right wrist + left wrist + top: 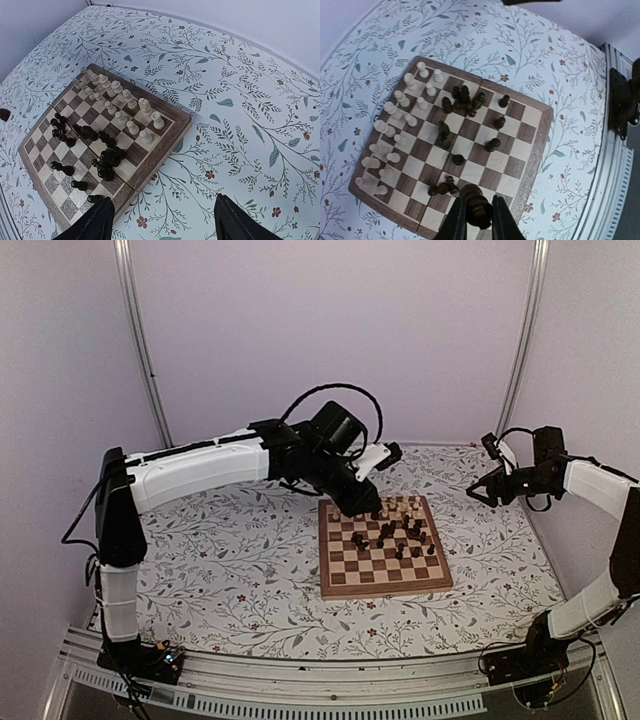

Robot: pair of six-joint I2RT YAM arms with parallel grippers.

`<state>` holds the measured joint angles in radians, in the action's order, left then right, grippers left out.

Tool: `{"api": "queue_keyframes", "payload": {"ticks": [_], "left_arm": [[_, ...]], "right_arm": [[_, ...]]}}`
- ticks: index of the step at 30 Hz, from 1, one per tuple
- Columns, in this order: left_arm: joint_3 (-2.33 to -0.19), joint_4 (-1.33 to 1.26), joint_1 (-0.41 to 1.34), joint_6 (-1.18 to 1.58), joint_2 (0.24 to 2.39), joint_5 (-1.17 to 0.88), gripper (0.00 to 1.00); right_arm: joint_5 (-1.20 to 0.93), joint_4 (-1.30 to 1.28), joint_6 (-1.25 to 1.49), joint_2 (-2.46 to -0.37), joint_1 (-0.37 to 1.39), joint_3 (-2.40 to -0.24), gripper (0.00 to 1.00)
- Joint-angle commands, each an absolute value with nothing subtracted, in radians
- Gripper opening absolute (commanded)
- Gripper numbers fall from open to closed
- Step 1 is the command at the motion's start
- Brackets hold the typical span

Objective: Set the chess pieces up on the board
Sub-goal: Place the chess piece on the chessboard.

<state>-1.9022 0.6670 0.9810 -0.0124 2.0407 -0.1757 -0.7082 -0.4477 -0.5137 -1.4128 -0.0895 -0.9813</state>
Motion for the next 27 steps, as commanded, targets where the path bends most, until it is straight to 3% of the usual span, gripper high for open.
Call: {"api": "queue_keyframes", "payload": {"ticks": [1, 12, 27], "left_arm": [[-1.885, 0.692, 1.069, -0.074, 2.065, -0.267, 0.01], [-1.921, 0.694, 1.154, -0.087, 2.198, -0.24, 0.01], [-1.954, 0.628, 1.133, -0.046, 2.283, -0.197, 0.0]], "right_arm": [[-0.692, -0.45, -0.522, -1.421, -0.08, -0.988, 0.72], [-0.692, -0.448, -0.52, -1.419, -0.079, -0.985, 0.72], [-0.689, -0.449, -0.52, -1.422, -0.078, -0.982, 0.72]]}}
